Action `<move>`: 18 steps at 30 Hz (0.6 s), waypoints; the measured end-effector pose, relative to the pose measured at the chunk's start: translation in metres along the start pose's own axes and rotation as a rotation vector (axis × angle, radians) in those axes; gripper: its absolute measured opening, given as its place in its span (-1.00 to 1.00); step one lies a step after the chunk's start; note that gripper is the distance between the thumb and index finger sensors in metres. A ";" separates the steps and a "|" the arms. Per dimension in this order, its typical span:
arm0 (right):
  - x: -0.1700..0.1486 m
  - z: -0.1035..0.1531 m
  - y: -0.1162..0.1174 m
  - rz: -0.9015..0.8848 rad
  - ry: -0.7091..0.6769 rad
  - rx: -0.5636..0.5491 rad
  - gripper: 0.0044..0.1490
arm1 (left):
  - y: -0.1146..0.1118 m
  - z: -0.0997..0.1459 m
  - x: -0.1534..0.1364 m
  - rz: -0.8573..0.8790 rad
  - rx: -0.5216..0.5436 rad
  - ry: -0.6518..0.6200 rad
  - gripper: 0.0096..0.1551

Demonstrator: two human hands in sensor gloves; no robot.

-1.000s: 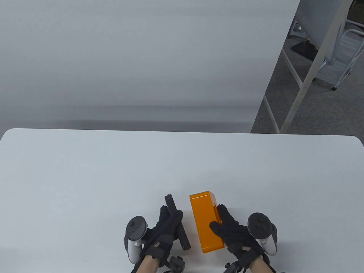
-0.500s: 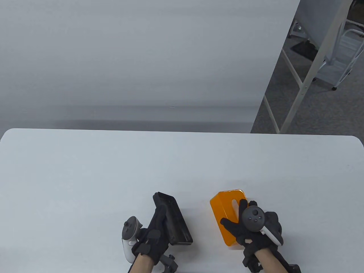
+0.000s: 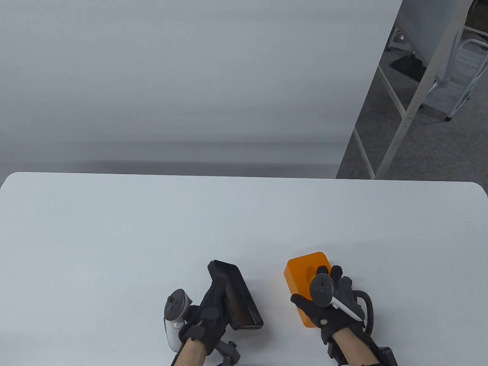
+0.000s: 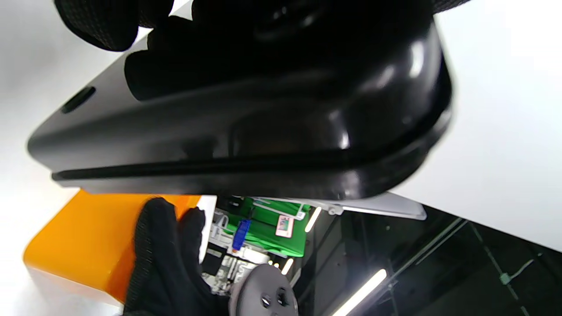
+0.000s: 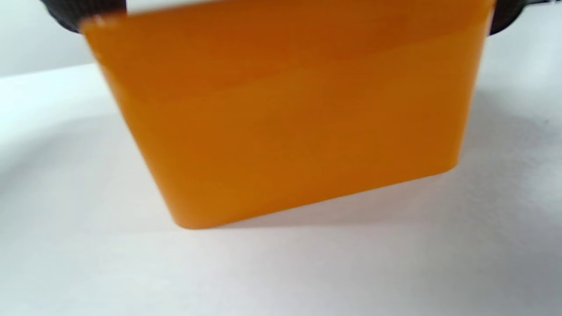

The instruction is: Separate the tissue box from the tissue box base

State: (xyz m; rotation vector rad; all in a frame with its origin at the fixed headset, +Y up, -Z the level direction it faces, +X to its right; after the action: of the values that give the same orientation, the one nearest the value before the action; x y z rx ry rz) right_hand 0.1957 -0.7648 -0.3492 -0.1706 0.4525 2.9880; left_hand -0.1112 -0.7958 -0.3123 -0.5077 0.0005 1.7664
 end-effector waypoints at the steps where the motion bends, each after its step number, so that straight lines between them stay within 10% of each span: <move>1: -0.004 0.004 -0.004 -0.008 -0.015 -0.020 0.37 | 0.000 0.000 0.001 -0.018 0.006 -0.008 0.21; 18: -0.100 0.049 0.006 -0.109 -0.137 -0.116 0.29 | 0.002 -0.021 -0.020 -0.237 0.172 0.145 -0.08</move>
State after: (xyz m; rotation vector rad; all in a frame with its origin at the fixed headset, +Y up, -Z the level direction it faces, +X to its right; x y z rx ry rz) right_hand 0.2893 -0.7658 -0.2881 -0.0004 0.2471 2.8959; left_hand -0.1027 -0.8205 -0.3250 -0.4878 0.1855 1.4804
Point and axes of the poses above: the tracker on the back of each hand, its own x axis roughly to the thumb side, its own z axis roughly from the fingertips to the wrist, y = z × x, the point moved 2 cm from there along -z, roughly from the wrist to the fingertips, and after that the axes turned 11 degrees about y, right-handed, at the moved point
